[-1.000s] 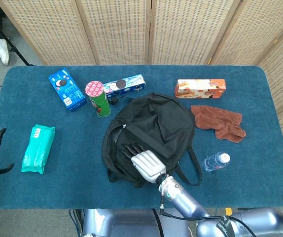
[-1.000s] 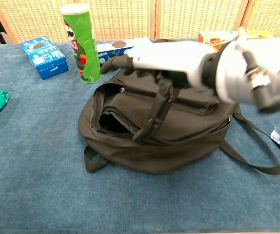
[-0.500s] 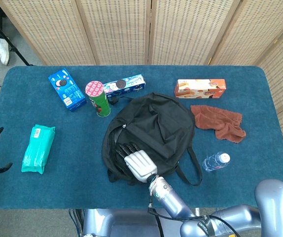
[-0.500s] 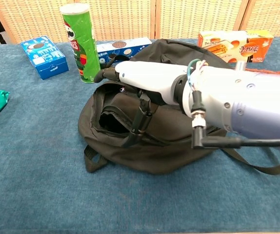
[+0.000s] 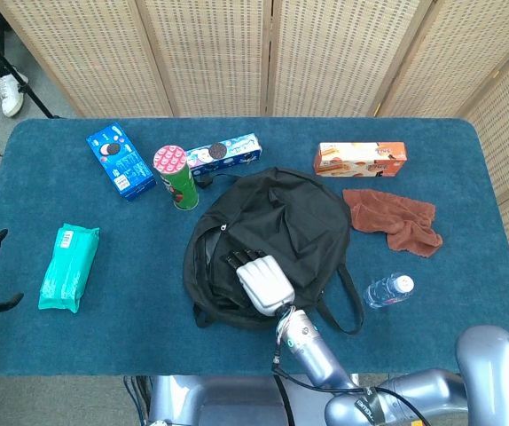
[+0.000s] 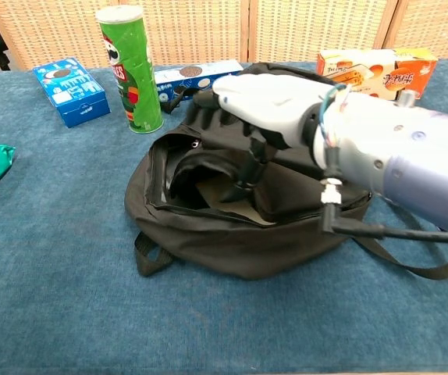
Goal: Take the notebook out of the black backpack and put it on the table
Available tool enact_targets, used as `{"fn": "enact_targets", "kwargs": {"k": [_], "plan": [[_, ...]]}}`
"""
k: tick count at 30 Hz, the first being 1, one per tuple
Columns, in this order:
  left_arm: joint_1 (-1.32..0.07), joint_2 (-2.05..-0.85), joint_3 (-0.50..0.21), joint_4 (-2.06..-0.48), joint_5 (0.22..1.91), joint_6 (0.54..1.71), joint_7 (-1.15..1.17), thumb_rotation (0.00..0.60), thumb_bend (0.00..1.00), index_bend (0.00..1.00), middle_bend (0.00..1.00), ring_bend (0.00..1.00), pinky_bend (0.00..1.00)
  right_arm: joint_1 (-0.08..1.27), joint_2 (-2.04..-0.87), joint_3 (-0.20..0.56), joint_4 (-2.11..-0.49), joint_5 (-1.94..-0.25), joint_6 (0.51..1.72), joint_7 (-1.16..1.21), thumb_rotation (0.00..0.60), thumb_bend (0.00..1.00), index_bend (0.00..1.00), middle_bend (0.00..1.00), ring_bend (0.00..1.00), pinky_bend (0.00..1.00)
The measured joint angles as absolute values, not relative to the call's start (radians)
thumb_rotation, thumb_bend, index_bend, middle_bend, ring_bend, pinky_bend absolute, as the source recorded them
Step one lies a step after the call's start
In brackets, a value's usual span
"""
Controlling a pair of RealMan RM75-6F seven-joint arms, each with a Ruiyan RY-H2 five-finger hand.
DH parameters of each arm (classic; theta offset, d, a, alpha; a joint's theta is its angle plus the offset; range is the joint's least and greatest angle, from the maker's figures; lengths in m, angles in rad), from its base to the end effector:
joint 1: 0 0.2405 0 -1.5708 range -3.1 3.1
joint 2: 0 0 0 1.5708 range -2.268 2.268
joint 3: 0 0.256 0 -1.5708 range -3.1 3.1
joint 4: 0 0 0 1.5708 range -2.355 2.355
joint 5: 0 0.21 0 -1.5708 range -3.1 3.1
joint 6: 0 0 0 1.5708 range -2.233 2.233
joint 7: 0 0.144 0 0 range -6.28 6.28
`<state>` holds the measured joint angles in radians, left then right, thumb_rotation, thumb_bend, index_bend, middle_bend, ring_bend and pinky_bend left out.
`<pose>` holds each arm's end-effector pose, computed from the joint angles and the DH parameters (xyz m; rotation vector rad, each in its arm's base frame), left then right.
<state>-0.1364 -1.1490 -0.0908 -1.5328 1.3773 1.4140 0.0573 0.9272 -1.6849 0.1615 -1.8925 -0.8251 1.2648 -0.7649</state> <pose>-0.3306 0.2069 0.1615 -1.3443 -0.8701 -0.7960 -0.0261 -0.2730 -0.0381 1.9572 -0.9539 1.0170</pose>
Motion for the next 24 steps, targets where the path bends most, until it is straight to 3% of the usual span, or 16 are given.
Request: {"fn": "enact_targets", "kwargs": {"k": [4,9,15,24], "plan": [[-0.136,-1.149,-0.091,-1.534,1.377,1.415,0.058,0.6,0.09,0.0,0.0,0.0,0.0,0.912,-1.676,0.14,-1.882,-0.863,1.28,-0.773,0.6,0.15,0.36,0.45,0.45,0.51],[-0.136,-1.151,-0.087,-1.534,1.385,1.418,0.06,0.6,0.1,0.0,0.0,0.0,0.0,0.889,-1.661,0.119,-1.851,-0.93,1.296,-0.772,0.6,0.38,0.54,0.63,0.64,0.64],[-0.137,-1.15,-0.079,-1.537,1.41,1.422,0.048,0.6,0.1,0.0,0.0,0.0,0.0,0.866,-1.66,0.117,-1.776,-1.029,1.308,-0.718,0.6,0.67,0.59,0.67,0.69,0.67],[-0.163,-1.165,-0.056,-1.479,1.57,1.456,-0.079,0.6,0.11,0.0,0.0,0.0,0.04,0.849,-1.603,0.176,-1.709,-1.083,1.234,-0.56,0.6,0.67,0.6,0.67,0.69,0.67]]}}
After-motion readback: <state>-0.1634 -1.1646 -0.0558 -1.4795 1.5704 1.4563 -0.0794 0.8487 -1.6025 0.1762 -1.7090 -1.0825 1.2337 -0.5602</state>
